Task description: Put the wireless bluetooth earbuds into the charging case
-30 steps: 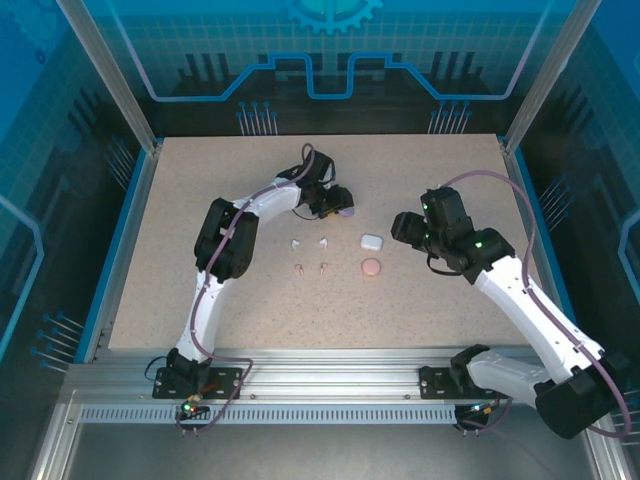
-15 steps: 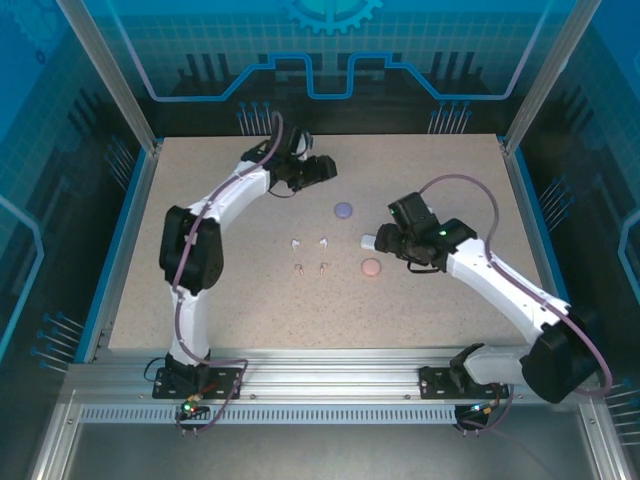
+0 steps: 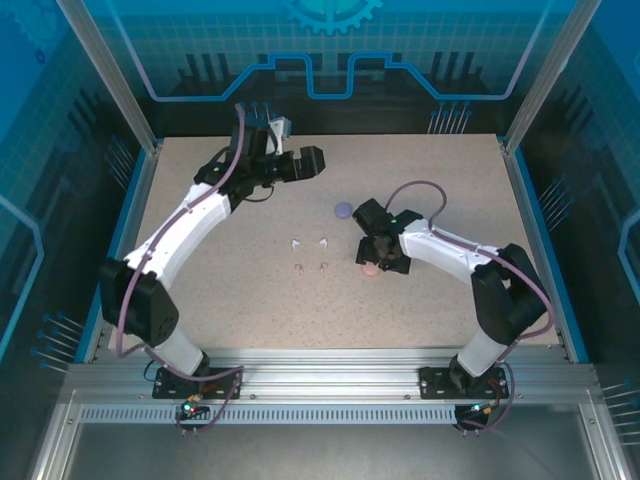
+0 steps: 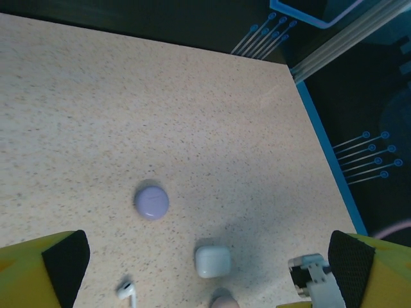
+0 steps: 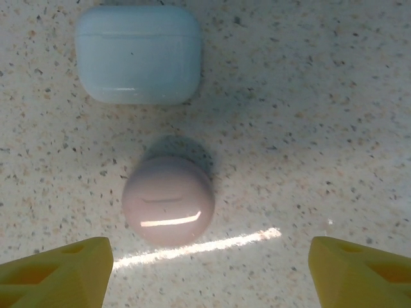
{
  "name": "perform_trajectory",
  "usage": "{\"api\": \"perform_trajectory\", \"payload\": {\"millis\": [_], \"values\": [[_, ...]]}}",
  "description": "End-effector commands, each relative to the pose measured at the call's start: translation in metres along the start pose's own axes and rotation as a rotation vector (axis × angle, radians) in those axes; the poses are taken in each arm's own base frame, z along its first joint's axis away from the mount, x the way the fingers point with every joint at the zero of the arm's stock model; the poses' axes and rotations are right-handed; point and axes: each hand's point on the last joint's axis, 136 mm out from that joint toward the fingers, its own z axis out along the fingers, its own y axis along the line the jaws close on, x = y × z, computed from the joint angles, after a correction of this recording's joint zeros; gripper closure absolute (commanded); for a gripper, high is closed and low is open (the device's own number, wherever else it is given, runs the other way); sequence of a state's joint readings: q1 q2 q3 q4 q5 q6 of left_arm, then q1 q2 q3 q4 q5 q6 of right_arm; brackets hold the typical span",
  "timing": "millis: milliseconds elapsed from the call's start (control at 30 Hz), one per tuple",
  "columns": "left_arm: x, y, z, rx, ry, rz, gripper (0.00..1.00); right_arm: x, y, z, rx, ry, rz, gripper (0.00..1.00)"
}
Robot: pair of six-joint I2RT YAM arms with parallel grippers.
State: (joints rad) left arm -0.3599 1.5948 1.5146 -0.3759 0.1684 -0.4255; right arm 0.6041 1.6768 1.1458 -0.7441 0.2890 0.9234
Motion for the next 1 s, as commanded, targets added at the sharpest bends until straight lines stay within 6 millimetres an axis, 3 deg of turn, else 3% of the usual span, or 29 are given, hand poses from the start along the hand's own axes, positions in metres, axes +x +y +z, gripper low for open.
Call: {"api": "perform_trajectory", "payload": {"millis": [0,233,433,667,967], "values": [[-0.028,-0.006,-0.031,-0.023,-0.154,0.095,0.01,-0.005,0.013,0.003,0.015,0.000,-0.026,0.19],[-0.038,0.005,-0.058,-0.071,-0.212,0.043,0.01,-0.006,0.025,0.021,0.054,0.038,-0.025,0.20],[-0.031,0.002,-0.071,-0.010,-0.219,0.056,0.01,0.000,0.025,0.040,0.076,0.074,-0.028,0.21],[-0.011,0.014,-0.068,-0.018,-0.197,0.034,0.01,0.006,0.027,0.055,0.072,0.105,-0.040,0.26],[0.009,0.016,-0.067,0.022,-0.181,0.005,0.01,0.015,0.022,0.058,0.053,0.115,-0.032,0.35]]}}
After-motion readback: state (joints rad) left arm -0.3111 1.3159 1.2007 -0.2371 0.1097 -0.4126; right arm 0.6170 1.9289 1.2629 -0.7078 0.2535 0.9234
